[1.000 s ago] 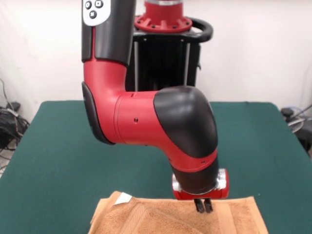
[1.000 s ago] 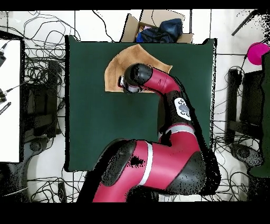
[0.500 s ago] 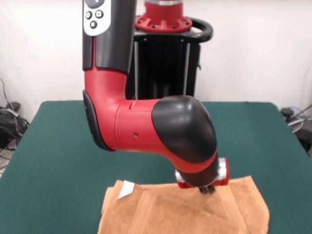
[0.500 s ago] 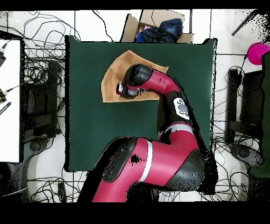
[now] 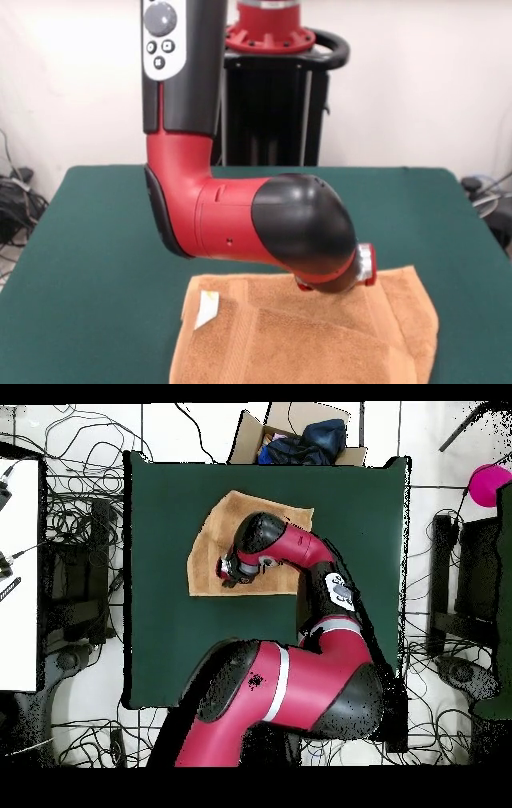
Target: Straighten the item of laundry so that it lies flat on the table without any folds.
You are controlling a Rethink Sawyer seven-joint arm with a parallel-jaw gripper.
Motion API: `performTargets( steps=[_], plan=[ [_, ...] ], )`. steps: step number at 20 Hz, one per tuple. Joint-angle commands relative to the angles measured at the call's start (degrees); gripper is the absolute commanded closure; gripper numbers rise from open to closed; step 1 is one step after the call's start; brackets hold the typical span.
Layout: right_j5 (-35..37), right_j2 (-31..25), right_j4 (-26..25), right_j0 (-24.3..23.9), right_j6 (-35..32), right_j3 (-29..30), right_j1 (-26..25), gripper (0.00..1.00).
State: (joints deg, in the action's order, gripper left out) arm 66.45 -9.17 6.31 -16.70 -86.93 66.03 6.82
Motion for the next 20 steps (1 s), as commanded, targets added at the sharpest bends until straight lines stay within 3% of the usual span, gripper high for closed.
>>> performTargets(
  steps=[1,20],
  plan=[
    [4.38,1.09,-3.84,1.46,-5.85,8.19,-6.6,1.0],
    [11.23,3.68,-4.74,1.97,-7.48,9.24,-6.04,1.0]
  ],
)
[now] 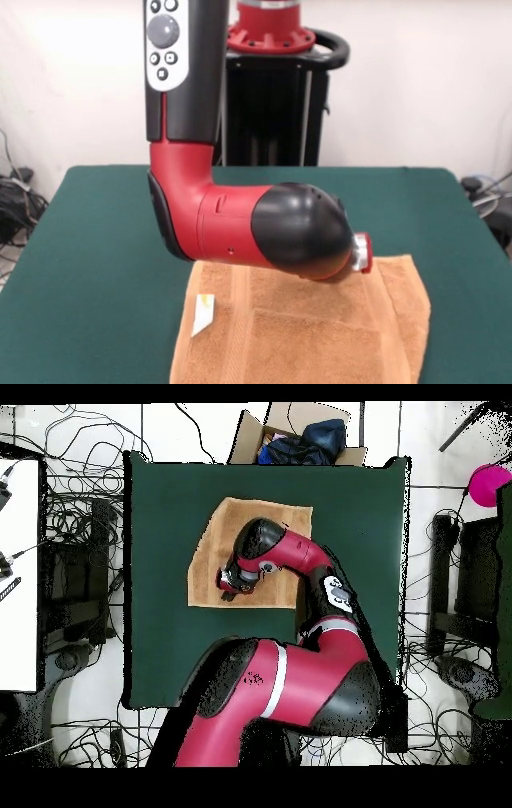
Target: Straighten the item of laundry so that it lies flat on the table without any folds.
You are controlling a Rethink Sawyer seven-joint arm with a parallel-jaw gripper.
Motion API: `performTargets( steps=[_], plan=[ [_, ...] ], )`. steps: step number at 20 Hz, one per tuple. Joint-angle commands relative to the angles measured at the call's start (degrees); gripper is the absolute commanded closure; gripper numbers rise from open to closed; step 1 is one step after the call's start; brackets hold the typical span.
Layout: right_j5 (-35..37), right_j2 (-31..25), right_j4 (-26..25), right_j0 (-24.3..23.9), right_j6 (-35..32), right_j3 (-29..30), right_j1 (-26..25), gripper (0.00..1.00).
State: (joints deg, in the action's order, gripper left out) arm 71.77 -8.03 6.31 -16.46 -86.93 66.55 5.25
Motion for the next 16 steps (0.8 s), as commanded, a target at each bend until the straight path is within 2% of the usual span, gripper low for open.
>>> performTargets(
  steps=[1,6,7,9,16],
  plan=[
    [5.76,2.69,-4.55,1.82,-7.84,9.38,-4.19,1.0],
    [4.57,3.39,-4.89,1.86,-7.62,11.84,-3.23,1.0],
    [5.81,3.38,-4.86,2.12,-7.87,9.69,-4.34,1.0],
    [6.04,3.54,-4.77,2.28,-8.04,9.03,-4.83,1.0],
    [7.15,4.2,-4.29,2.7,-8.5,8.83,-4.8,1.0]
  ],
)
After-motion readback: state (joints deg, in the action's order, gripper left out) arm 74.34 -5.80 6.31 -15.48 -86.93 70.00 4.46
